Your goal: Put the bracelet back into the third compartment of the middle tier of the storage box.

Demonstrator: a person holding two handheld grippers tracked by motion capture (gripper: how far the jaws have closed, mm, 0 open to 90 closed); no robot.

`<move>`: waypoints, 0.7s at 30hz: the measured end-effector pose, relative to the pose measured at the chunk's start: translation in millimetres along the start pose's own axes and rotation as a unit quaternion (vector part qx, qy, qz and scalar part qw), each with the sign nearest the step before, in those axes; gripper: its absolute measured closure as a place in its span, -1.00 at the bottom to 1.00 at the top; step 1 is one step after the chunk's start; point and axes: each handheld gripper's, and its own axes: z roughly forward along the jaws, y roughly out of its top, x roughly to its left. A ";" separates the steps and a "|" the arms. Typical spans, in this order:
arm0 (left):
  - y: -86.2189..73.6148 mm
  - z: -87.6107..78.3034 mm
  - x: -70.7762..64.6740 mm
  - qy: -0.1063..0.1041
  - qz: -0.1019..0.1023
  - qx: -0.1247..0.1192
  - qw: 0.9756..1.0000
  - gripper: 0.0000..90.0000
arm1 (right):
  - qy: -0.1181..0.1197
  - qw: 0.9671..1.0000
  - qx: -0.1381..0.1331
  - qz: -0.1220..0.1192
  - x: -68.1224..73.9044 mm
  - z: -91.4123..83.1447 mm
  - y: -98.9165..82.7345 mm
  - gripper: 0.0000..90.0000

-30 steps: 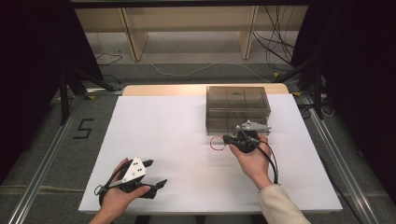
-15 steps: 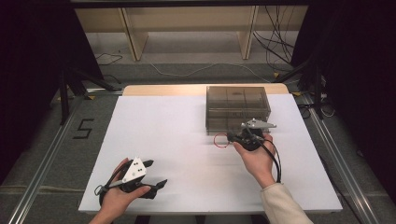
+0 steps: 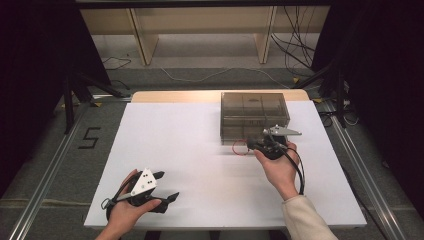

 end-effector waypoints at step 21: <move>0.1 -0.2 0.0 0.001 -0.001 -0.002 1.000 -0.64 | -0.008 1.000 -0.011 0.009 -8.3 -7.1 3.6 1.00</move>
